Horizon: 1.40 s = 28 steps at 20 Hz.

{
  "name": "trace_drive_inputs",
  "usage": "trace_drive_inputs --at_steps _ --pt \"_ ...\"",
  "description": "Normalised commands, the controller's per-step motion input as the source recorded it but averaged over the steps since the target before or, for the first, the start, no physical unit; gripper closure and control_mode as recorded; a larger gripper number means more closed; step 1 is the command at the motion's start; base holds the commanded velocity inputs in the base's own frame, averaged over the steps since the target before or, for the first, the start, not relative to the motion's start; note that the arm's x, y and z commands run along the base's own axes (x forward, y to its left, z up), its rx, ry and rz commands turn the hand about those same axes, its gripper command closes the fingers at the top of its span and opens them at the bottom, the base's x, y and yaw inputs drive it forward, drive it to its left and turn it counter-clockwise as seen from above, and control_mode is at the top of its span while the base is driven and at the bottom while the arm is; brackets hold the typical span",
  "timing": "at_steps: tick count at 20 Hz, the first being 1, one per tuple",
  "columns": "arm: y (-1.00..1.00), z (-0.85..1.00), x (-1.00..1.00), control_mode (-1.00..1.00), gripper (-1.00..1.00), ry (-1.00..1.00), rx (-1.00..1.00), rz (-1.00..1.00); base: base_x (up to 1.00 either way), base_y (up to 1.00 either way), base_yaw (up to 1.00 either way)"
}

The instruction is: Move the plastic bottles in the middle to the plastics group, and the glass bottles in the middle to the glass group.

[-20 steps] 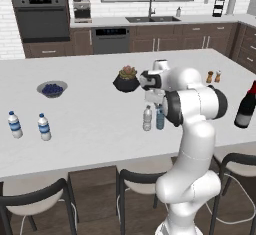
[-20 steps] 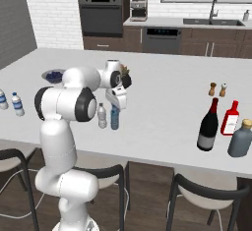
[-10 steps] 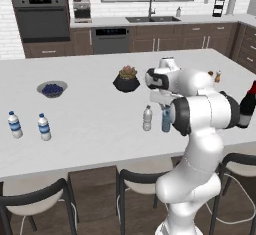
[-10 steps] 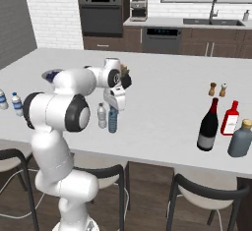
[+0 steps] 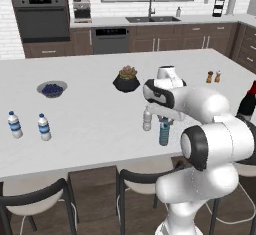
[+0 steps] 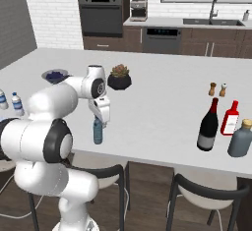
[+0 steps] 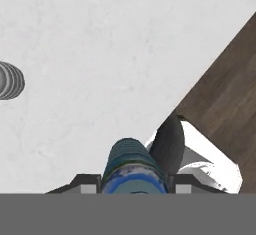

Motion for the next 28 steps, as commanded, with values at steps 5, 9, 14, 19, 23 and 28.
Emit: trace_drive_inputs --at_steps 5,9,14,19,23,28 --pt "0.96 0.0 -0.27 -1.0 1.0 0.0 0.0 0.11 0.0 0.0 0.0" --pt "0.99 0.06 -0.01 -1.0 1.0 0.0 0.0 0.17 0.0 0.0 0.0" --pt "1.0 0.11 0.06 -1.0 1.0 0.0 0.0 0.19 0.0 0.0 0.0" --pt "1.0 0.1 0.18 -1.0 1.0 0.0 0.0 0.19 0.0 0.0 0.0" --pt "0.96 0.06 0.28 -1.0 1.0 0.0 0.0 0.2 0.0 0.0 0.0" --pt "0.77 0.0 0.24 -1.0 1.0 0.0 0.04 0.18 0.0 0.0 0.0"
